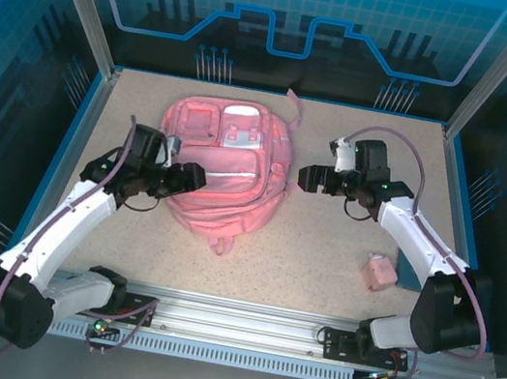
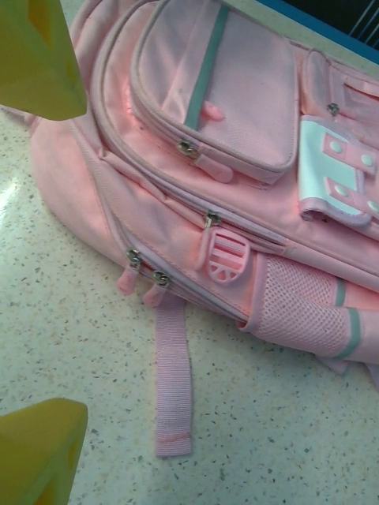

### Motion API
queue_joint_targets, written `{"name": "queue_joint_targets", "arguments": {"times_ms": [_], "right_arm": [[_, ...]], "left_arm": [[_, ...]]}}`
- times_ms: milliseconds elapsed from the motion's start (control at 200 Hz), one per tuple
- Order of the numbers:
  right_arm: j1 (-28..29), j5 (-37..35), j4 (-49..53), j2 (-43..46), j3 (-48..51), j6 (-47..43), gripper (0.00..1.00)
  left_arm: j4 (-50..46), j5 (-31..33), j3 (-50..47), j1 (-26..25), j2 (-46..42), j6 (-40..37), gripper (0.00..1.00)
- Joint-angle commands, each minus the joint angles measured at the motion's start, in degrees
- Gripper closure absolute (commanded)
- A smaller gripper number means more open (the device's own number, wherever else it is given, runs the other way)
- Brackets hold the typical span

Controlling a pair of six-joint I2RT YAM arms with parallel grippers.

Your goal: Pack the student bag

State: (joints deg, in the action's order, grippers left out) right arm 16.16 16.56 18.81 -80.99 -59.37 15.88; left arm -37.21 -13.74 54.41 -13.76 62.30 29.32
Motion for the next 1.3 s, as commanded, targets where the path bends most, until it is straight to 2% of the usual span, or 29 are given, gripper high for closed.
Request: {"name": "queue_joint_targets", "arguments": {"times_ms": [0,125,270,405,540,775,1030,1091,1296], "right_arm": [[0.09,-1.36,1.44,2.24,1.82,2.11,0.06],[0.03,-1.45,2.06,3.79,2.44,2.62,0.05],[0.04,-1.61,2.49,4.26,2.86,3.01,0.04],[0.1,-1.43,2.81,4.33,3.06,3.45,0.04],[0.01,-0.99,2.74,4.56,3.54,3.95,0.04],[0.01,0.13,2.58,4.58,3.54,4.46,0.04],[0.06,0.93,2.2,3.85,3.51,5.37,0.05],[0.04,1.23,2.11,3.67,3.46,5.61,0.05],[0.1,1.53,2.37,3.12,3.04,5.45,0.05]], "left_arm": [[-3.36,5.78,4.59,-4.68,3.67,-9.27,0.23],[-4.42,13.07,9.52,-10.72,9.73,-18.35,0.17],[-5.26,16.13,15.64,-13.75,18.32,-25.92,0.15],[-5.99,18.13,19.3,-17.06,25.2,-33.31,0.2],[-7.85,21.63,21.6,-19.48,31.26,-38.78,0.3],[-9.37,28.44,24.0,-20.48,37.22,-42.7,0.43],[-6.93,33.39,24.86,-20.61,38.46,-43.38,0.46],[-6.76,33.87,25.25,-20.62,38.76,-43.68,0.52],[-5.21,34.49,24.65,-20.71,36.89,-44.11,0.84]]}}
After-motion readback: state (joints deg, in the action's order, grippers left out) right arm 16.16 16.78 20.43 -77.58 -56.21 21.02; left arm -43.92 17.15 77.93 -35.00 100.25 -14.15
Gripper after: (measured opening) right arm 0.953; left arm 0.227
